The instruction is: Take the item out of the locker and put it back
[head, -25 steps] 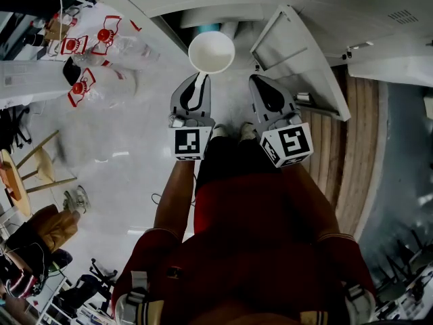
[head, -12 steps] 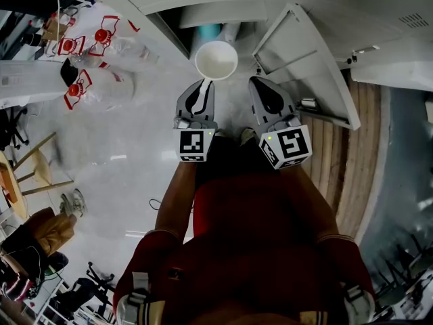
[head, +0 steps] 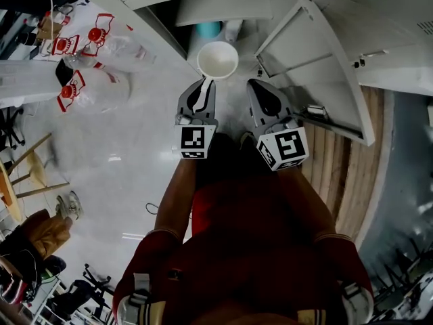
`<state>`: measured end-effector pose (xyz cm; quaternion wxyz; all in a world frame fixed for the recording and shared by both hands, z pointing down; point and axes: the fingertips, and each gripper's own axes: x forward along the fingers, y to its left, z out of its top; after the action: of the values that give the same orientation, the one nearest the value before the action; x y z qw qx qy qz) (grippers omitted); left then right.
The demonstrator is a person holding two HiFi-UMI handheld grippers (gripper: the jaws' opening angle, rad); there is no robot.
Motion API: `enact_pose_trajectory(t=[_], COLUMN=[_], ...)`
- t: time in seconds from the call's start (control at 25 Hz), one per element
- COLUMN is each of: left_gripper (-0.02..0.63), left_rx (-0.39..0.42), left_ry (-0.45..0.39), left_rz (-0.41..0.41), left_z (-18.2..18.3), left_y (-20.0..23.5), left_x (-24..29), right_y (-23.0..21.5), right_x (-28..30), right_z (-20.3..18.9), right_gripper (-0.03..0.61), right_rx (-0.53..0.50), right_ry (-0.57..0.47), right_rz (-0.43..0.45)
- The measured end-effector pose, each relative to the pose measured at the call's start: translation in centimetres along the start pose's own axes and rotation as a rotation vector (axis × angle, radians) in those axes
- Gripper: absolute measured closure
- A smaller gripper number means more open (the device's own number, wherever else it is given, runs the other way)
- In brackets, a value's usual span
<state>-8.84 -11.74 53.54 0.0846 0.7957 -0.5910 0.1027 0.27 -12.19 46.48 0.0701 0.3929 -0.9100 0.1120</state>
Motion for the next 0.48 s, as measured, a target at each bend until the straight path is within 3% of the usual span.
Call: enact_pose_trajectory(t=[0.48], left_gripper=[0.568], left_rx=[0.035], left_ry=[-0.015], left_rz=[-0.016], left_z=[-3.1], left_y=[1.6], left_x=[5.2], right_y=[-1.6], right_x=[4.7], right_z=[-3.7], right_gripper=[0.580], right_rx=[-0.025], right_ry=[-0.037], right_rz=[0.034])
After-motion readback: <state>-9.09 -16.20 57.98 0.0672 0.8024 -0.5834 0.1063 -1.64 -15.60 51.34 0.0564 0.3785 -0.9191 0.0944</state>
